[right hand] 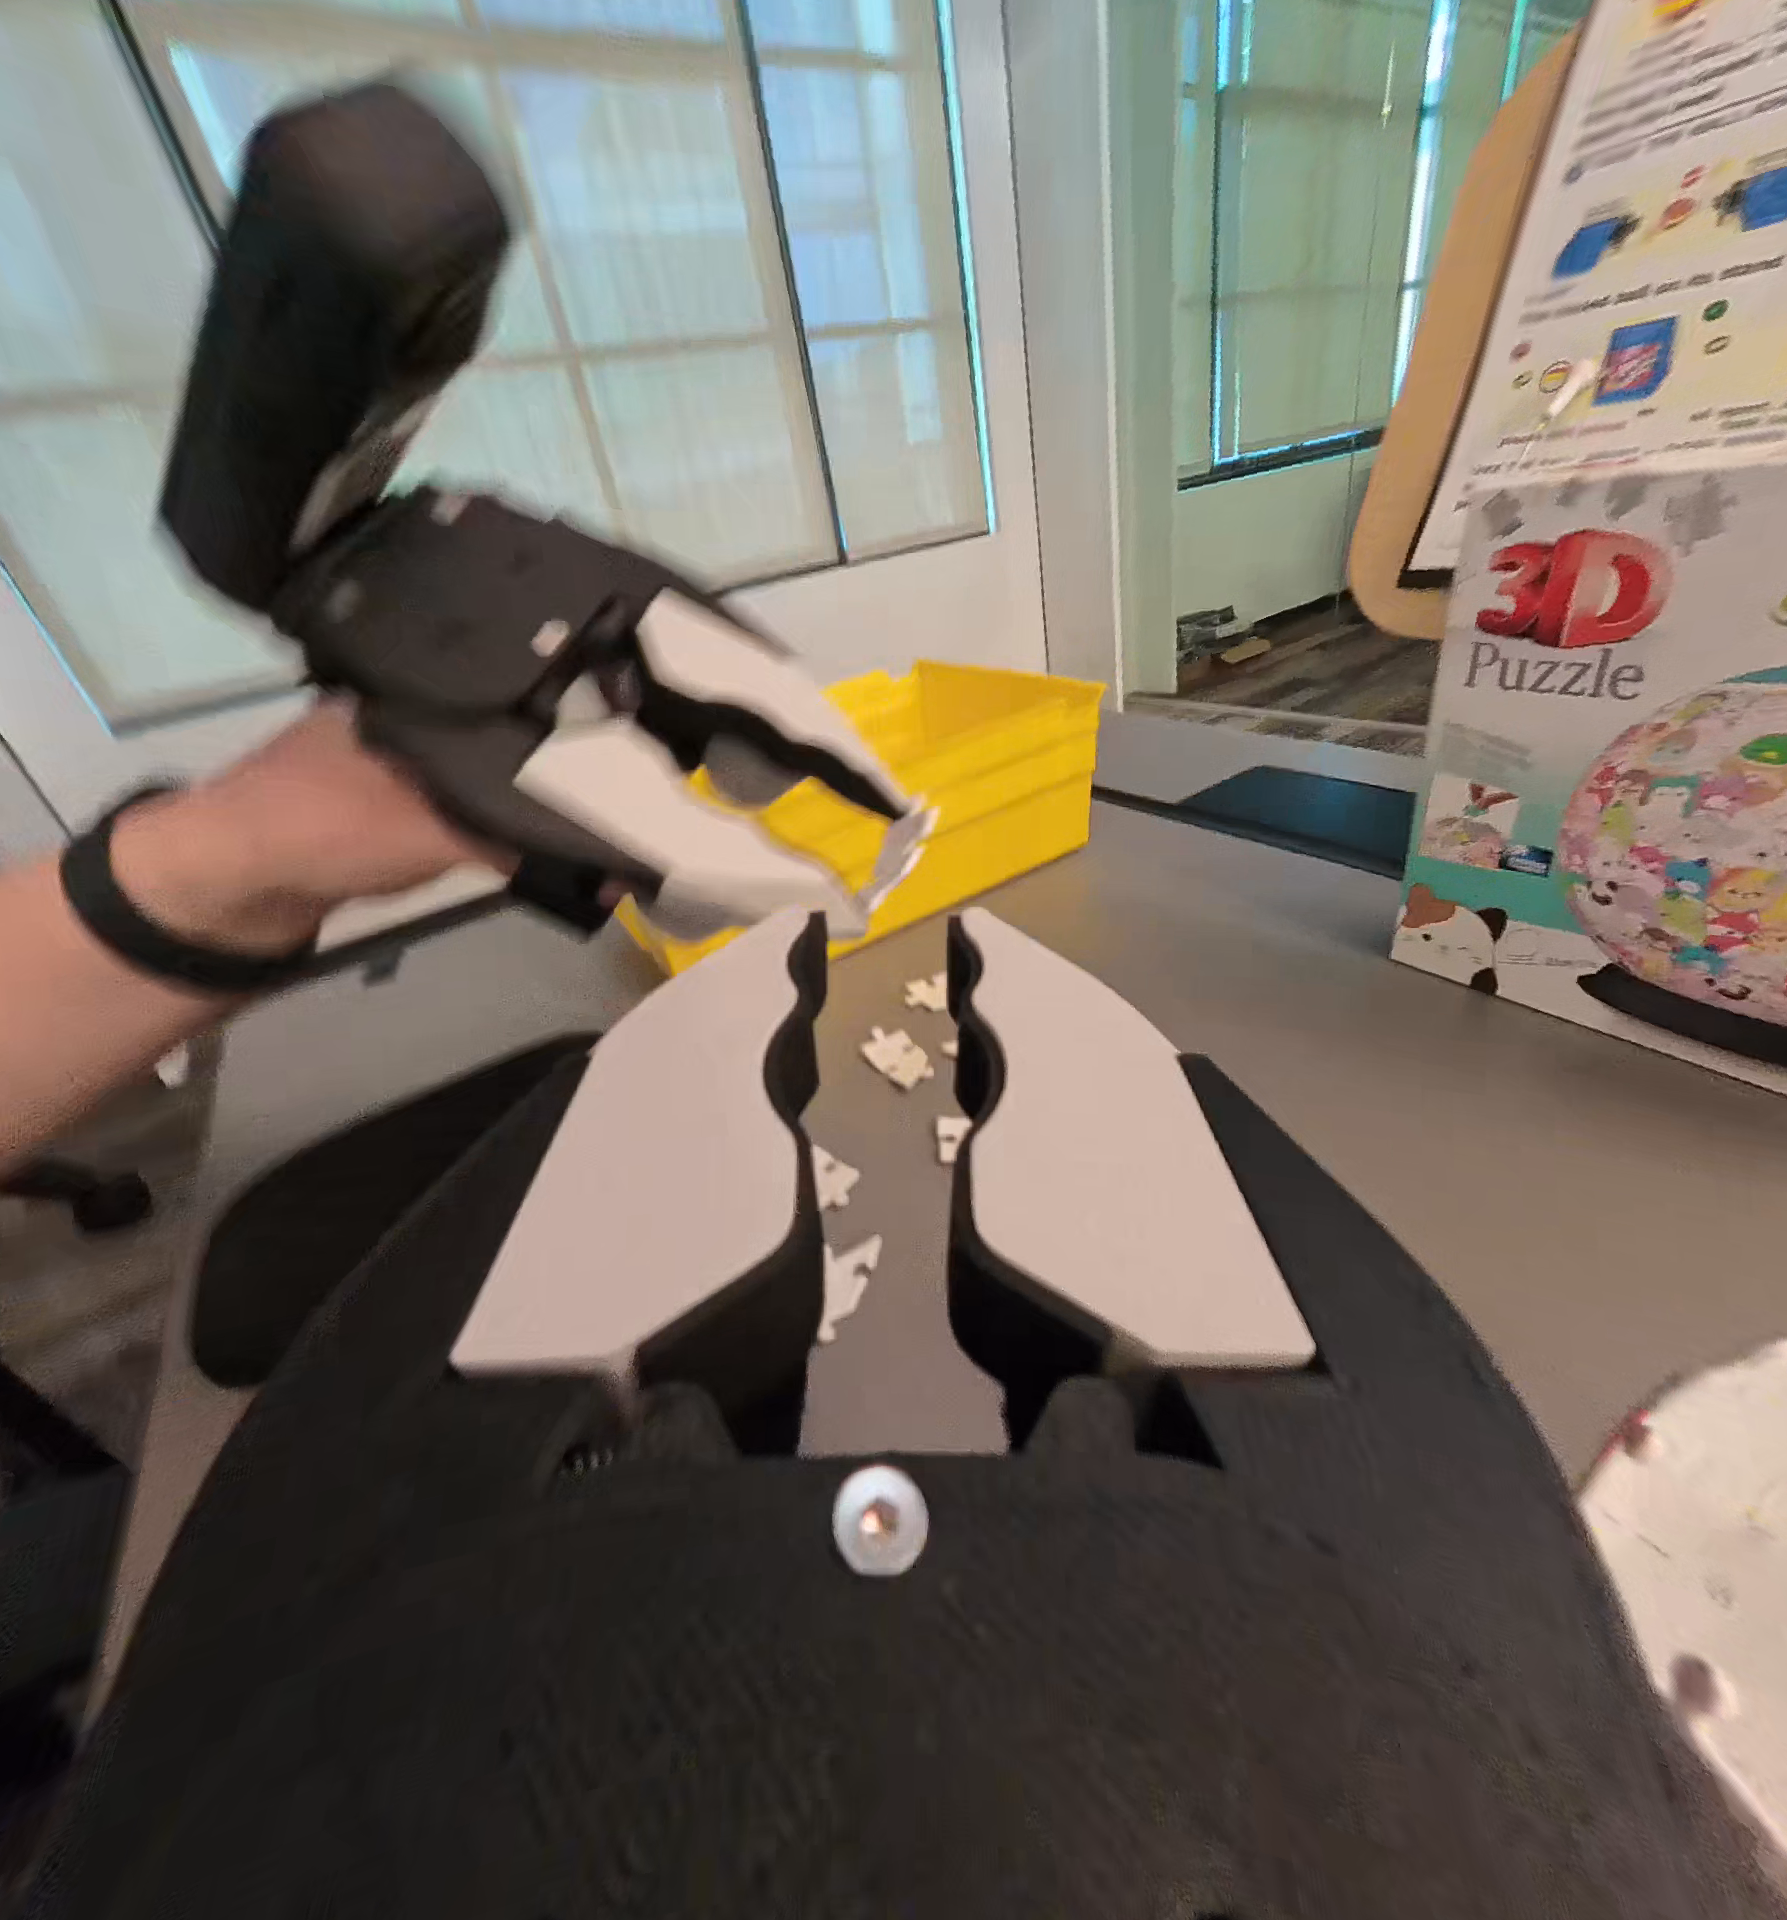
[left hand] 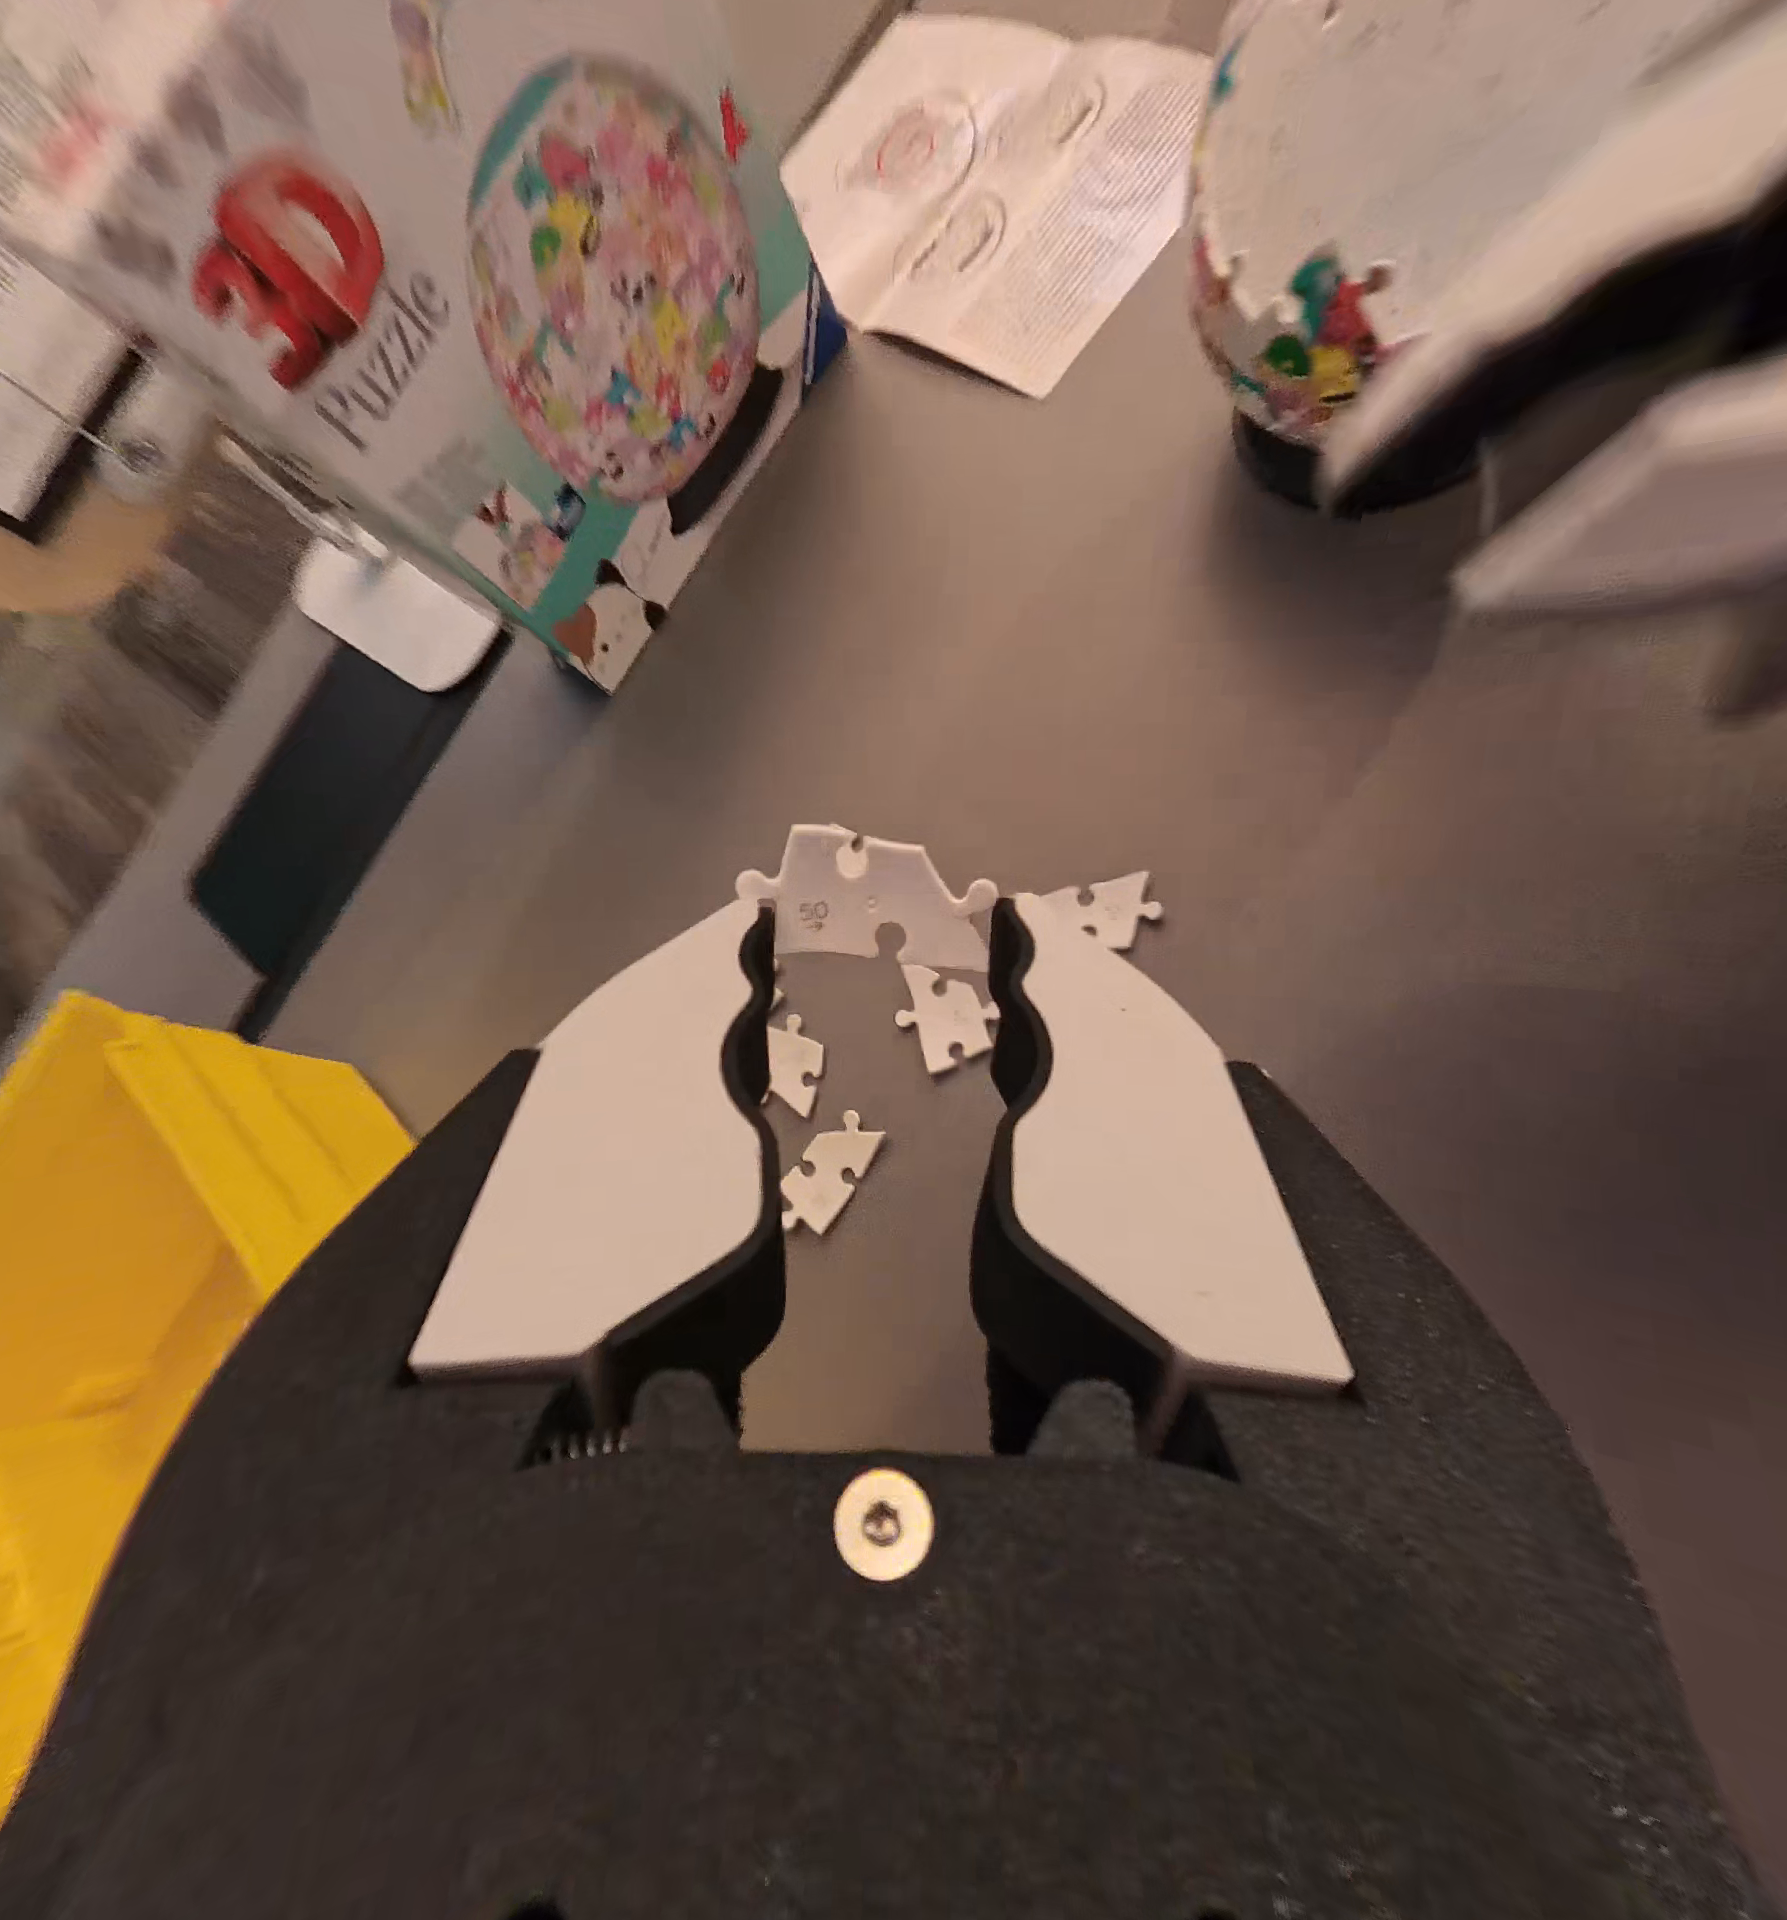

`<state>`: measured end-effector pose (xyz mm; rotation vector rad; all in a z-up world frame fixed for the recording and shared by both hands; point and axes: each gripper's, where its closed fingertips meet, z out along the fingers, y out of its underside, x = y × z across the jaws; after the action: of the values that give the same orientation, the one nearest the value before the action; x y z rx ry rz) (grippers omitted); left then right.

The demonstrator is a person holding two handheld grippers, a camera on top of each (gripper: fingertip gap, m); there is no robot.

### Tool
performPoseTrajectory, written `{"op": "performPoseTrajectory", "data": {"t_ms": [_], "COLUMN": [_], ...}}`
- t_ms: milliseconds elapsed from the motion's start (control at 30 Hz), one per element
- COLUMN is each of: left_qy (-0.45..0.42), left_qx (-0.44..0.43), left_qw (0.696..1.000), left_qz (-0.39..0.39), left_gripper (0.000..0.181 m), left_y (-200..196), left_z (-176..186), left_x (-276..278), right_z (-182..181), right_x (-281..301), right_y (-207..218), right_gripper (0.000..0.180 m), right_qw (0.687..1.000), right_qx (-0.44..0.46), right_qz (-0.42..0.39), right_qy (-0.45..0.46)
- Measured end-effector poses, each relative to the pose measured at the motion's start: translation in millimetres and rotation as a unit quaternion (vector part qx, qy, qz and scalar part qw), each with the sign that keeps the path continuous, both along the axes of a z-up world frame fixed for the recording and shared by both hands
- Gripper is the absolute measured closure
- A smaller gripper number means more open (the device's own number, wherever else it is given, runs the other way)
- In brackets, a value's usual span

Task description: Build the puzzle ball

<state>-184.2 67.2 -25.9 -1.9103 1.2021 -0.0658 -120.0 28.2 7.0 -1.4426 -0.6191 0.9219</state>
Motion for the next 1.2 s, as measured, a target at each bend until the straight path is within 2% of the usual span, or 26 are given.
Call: {"op": "performPoseTrajectory", "data": {"t_ms": [67, 133, 233, 333, 567, 700, 767, 833, 933, 1000, 1033, 1100, 1200], "left_qy": [0.022, 0.046, 0.057, 0.067, 0.074, 0.078, 0.075, 0.058, -0.013, -0.078, -0.111, -0.165, -0.2], "left_qx": [0.066, 0.107, 0.129, 0.158, 0.189, 0.199, 0.199, 0.201, 0.151, 0.092, 0.07, 0.038, -0.026], "left_qw": [0.998, 0.993, 0.99, 0.985, 0.978, 0.975, 0.975, 0.976, 0.987, 0.989, 0.987, 0.978, 0.964], "left_qz": [0.003, -0.001, -0.011, -0.02, -0.046, -0.06, -0.06, -0.055, -0.057, -0.081, -0.098, -0.122, -0.171], "left_gripper": [0.141, 0.141, 0.141, 0.141, 0.141, 0.141, 0.141, 0.133, 0.115, 0.115, 0.118, 0.126, 0.131], "left_y": [-22, -42, -67, -83, -113, -127, -132, -135, -139, -138, -133, -110, -67], "left_z": [10, 15, 20, 28, 44, 49, 49, 54, 67, 79, 85, 94, 88], "left_x": [1, 5, 17, 26, 43, 55, 60, 64, 67, 73, 78, 91, 126], "right_z": [19, 29, 28, 23, 19, 23, 22, 26, 68, 107, 114, 100, 54], "right_x": [10, 7, -12, -25, -29, -22, -17, -2, 63, 120, 143, 172, 189], "right_y": [-3, -9, -22, -35, -71, -84, -88, -85, -64, -45, -33, -12, 22], "right_gripper": [0.159, 0.16, 0.159, 0.159, 0.161, 0.177, 0.177, 0.177, 0.176, 0.177, 0.177, 0.177, 0.177], "right_qw": [0.999, 0.995, 0.986, 0.982, 0.976, 0.976, 0.976, 0.979, 0.988, 0.99, 0.987, 0.975, 0.96], "right_qx": [-0.025, -0.071, -0.135, -0.161, -0.178, -0.171, -0.168, -0.155, -0.092, -0.034, -0.016, -0.018, -0.063], "right_qz": [0.0, 0.035, 0.091, 0.103, 0.118, 0.128, 0.13, 0.121, 0.075, 0.044, 0.041, 0.067, 0.097], "right_qy": [0.044, 0.062, 0.032, 0.002, -0.044, -0.046, -0.051, -0.058, -0.102, -0.128, -0.156, -0.211, -0.254]}}
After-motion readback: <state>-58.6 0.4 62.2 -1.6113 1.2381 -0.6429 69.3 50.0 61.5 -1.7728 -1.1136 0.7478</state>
